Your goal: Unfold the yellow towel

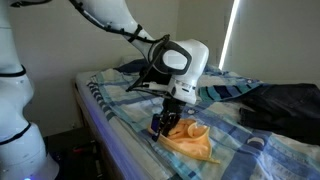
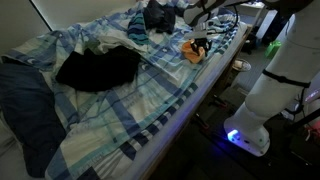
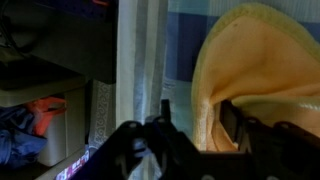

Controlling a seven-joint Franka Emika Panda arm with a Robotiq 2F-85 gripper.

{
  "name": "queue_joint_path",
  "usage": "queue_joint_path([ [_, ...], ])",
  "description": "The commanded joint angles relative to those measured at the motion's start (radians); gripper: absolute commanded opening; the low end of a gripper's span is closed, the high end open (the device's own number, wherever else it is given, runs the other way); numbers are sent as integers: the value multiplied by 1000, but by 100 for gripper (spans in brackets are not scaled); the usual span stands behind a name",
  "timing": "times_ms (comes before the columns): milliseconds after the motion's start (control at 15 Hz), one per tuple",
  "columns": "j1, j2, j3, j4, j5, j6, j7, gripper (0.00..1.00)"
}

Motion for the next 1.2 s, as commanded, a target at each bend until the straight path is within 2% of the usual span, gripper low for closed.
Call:
queue_joint_path([
  [0,-10,-72,11,-10,-23,-42,-10,87],
  [67,-12,-85,11,-10,-25,-47,-14,95],
  [200,-15,-107,13,-5,-28,-55,-13,100],
  [600,-17,-157,27,0,-35,-92,-32,100],
  [1133,4,-134,79,20,-34,-119,-210,100],
])
